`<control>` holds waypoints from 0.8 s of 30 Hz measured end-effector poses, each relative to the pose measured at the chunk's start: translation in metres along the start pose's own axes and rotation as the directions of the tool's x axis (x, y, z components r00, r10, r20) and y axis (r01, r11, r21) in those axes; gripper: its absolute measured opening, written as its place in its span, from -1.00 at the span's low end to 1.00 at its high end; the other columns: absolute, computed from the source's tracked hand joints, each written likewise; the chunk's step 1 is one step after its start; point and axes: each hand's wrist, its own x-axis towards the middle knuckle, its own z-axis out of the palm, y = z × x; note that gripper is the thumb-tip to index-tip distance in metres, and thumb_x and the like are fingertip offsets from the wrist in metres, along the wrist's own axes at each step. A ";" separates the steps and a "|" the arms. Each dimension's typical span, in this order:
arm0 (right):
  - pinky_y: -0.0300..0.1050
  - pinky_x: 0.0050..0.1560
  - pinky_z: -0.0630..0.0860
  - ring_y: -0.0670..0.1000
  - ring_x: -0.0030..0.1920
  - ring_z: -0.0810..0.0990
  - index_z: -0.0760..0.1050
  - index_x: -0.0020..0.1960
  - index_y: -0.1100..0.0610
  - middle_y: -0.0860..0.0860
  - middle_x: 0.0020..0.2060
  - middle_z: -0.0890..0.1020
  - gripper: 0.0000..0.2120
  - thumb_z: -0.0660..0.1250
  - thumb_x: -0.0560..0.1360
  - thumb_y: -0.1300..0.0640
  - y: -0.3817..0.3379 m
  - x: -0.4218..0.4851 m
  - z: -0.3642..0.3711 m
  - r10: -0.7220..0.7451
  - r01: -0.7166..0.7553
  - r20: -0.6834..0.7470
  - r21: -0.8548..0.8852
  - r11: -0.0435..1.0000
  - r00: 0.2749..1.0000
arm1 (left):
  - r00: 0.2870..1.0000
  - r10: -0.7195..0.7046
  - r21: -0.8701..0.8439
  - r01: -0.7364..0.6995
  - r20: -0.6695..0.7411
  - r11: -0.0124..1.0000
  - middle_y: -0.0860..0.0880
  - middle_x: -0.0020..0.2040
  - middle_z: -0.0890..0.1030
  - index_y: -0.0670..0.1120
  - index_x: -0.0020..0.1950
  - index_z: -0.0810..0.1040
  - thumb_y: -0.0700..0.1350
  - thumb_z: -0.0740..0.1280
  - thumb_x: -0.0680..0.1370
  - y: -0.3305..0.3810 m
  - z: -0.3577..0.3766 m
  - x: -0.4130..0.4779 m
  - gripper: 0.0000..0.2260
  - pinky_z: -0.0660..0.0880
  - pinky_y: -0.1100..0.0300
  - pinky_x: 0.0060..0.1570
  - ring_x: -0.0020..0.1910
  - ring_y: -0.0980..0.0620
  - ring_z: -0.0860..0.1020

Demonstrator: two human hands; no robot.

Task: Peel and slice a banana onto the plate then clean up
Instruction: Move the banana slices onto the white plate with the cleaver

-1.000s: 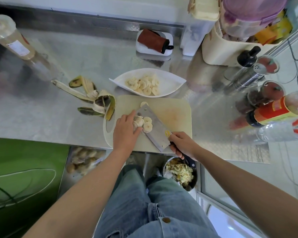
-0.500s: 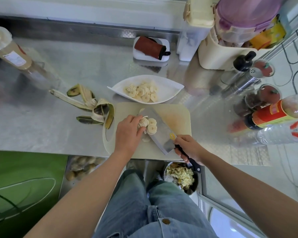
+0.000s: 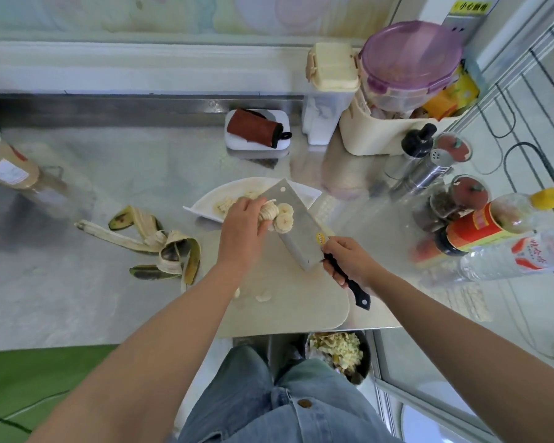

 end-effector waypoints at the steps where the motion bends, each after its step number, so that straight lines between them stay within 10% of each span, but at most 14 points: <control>1: -0.25 -0.57 0.20 0.00 -0.64 0.27 0.29 -0.30 0.15 0.11 -0.51 0.41 -0.73 0.12 0.58 0.17 -0.004 0.004 0.000 0.002 -0.002 -0.024 0.011 1.000 1.000 | 1.000 -0.005 0.002 0.004 0.018 1.000 -0.13 0.18 0.48 -0.12 0.35 0.44 -0.20 0.35 0.52 0.000 0.001 0.009 -0.61 0.39 0.05 0.18 0.16 -0.11 0.45; 9: -0.22 -0.55 0.30 0.01 -0.59 0.36 0.34 -0.28 0.11 0.08 -0.48 0.49 -0.75 0.14 0.56 0.12 -0.020 0.030 -0.003 -0.003 -0.006 -0.168 -0.054 0.999 0.986 | 0.975 0.019 0.028 -0.026 0.221 0.999 -0.15 0.18 0.43 -0.11 0.39 0.41 -0.16 0.36 0.52 -0.003 0.016 0.053 -0.56 0.43 0.02 0.15 0.09 -0.13 0.48; 17: -0.19 -0.54 0.35 0.04 -0.57 0.40 0.35 -0.27 0.16 0.08 -0.47 0.51 -0.78 0.14 0.54 0.17 -0.021 0.035 -0.010 -0.026 -0.001 -0.253 -0.108 0.994 0.967 | 0.996 0.091 0.295 -0.095 0.027 0.951 -0.09 0.03 0.58 -0.13 -0.06 0.68 -0.10 0.29 0.56 -0.007 0.015 0.064 -0.80 0.39 0.07 -0.02 0.01 -0.08 0.45; 24: -0.21 -0.54 0.34 0.04 -0.57 0.40 0.36 -0.27 0.16 0.07 -0.47 0.51 -0.80 0.14 0.53 0.19 -0.021 0.033 -0.011 -0.022 0.000 -0.226 -0.100 0.995 0.974 | 0.980 0.199 0.198 -0.196 0.004 0.960 -0.09 0.08 0.57 -0.10 0.14 0.59 -0.15 0.41 0.46 0.000 0.013 0.067 -0.75 0.42 0.04 0.02 0.06 -0.11 0.48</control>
